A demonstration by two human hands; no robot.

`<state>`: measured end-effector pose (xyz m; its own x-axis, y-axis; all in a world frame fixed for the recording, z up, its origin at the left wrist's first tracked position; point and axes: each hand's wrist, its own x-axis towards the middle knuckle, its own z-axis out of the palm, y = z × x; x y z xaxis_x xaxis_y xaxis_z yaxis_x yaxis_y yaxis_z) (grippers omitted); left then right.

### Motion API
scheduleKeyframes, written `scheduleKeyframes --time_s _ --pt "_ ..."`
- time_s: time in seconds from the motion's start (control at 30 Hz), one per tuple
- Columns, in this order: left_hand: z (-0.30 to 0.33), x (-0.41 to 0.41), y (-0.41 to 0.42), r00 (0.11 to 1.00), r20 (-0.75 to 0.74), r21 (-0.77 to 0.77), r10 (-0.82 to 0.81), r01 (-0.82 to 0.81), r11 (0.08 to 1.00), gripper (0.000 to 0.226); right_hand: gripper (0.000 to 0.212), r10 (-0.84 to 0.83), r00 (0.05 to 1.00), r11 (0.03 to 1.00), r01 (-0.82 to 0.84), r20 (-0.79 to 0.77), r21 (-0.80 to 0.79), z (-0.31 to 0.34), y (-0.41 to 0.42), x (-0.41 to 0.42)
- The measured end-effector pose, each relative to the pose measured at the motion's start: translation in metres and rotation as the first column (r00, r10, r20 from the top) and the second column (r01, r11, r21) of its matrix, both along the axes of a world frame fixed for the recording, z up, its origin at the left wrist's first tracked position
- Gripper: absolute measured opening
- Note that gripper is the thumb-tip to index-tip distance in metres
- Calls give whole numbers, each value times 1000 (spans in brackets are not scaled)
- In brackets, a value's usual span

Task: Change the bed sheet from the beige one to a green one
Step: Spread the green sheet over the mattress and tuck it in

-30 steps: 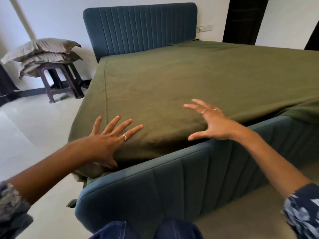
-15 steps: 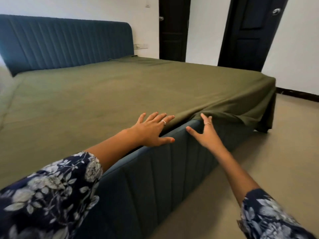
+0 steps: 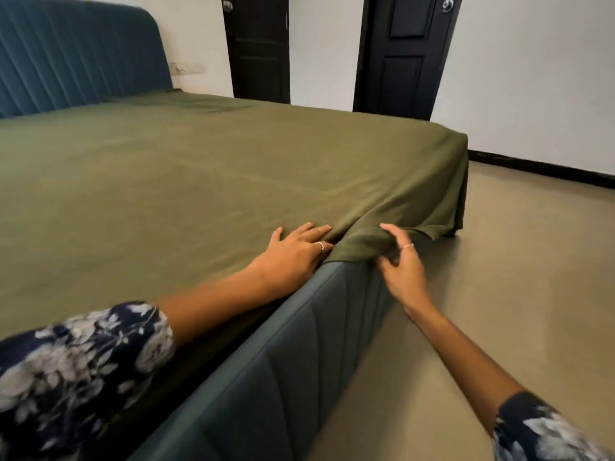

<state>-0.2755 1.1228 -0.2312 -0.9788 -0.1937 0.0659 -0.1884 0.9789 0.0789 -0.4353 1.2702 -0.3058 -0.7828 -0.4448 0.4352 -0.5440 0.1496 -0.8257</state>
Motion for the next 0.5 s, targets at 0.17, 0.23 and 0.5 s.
scheduleKeyframes --time_s 0.17,0.23,0.5 --pt "-3 3 1 1000 21 -46 -15 16 999 39 40 -108 975 986 130 -194 105 56 -24 -25" --pt "-4 5 2 999 52 -75 0 4 997 39 38 32 954 960 54 -299 275 73 -34 -31" --pt "2 10 1 985 -173 178 -3 34 983 41 68 592 648 553 106 -480 826 110 -21 -64"
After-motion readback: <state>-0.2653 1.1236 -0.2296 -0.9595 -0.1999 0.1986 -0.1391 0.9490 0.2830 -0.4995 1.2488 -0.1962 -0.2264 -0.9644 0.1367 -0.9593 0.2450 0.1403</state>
